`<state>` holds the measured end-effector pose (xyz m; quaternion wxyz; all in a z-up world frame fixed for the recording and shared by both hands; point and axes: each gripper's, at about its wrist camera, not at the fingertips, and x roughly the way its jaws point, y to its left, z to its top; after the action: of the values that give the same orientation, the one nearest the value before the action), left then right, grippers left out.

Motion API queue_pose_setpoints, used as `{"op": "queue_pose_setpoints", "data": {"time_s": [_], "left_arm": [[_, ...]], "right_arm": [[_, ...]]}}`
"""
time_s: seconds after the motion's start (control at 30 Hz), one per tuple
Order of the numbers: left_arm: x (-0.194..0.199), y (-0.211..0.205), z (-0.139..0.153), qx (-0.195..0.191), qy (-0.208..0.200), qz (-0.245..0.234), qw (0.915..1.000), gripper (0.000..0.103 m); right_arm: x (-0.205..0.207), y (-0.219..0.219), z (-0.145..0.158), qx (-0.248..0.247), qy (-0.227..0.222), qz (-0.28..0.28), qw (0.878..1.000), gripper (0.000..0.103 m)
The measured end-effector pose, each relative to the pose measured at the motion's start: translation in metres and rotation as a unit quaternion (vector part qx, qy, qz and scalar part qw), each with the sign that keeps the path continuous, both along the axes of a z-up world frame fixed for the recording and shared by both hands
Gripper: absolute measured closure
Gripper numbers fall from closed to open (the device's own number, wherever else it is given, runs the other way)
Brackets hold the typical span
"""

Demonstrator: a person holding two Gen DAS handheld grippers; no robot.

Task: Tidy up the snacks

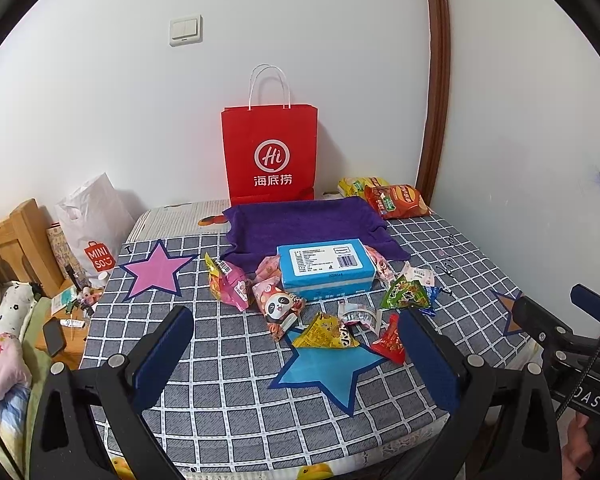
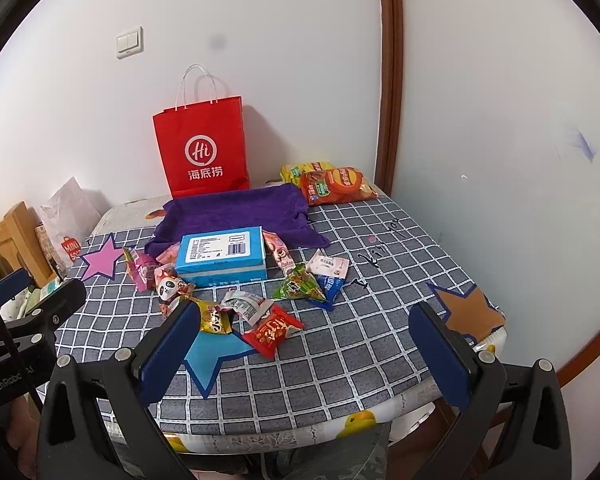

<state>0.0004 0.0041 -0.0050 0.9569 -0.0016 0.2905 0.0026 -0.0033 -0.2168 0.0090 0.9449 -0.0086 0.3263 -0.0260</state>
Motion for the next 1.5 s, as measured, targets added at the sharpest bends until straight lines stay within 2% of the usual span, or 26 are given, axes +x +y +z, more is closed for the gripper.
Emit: {"op": "queue_pose_setpoints", "data": {"time_s": [0.63, 0.9, 1.0, 1.17, 1.3, 1.43, 1.5], "left_arm": [[0.002, -0.002, 0.001, 0.001, -0.001, -0.005, 1.0000, 0.000], [0.001, 0.001, 0.000, -0.018, 0.000, -0.003, 0.9998, 0.000], [0.001, 0.001, 0.000, -0.012, 0.004, -0.004, 0.9999, 0.000], [0.006, -0.002, -0.002, 0.022, -0.001, -0.007, 0.9997, 0.000], [0.008, -0.002, -0.003, 0.021, -0.012, -0.009, 0.9997, 0.000], [0.017, -0.002, -0.010, 0.016, -0.004, -0.010, 0.9998, 0.000], [0.022, 0.000, -0.016, 0.008, 0.015, -0.008, 0.9998, 0.000]], "right_arm": [[-0.005, 0.000, 0.001, 0.003, -0.011, 0.005, 1.000, 0.001], [-0.007, 0.001, 0.003, 0.002, -0.015, 0.006, 1.000, 0.001], [-0.007, 0.002, 0.003, 0.002, -0.015, 0.007, 1.000, 0.001], [-0.006, 0.002, 0.003, 0.003, -0.015, 0.008, 1.000, 0.001], [-0.006, 0.004, 0.002, 0.004, -0.016, 0.010, 1.000, 0.001], [-0.002, 0.004, -0.004, 0.012, -0.027, 0.024, 0.999, 0.001], [0.005, 0.003, -0.013, 0.020, -0.022, 0.037, 0.999, 0.001]]}}
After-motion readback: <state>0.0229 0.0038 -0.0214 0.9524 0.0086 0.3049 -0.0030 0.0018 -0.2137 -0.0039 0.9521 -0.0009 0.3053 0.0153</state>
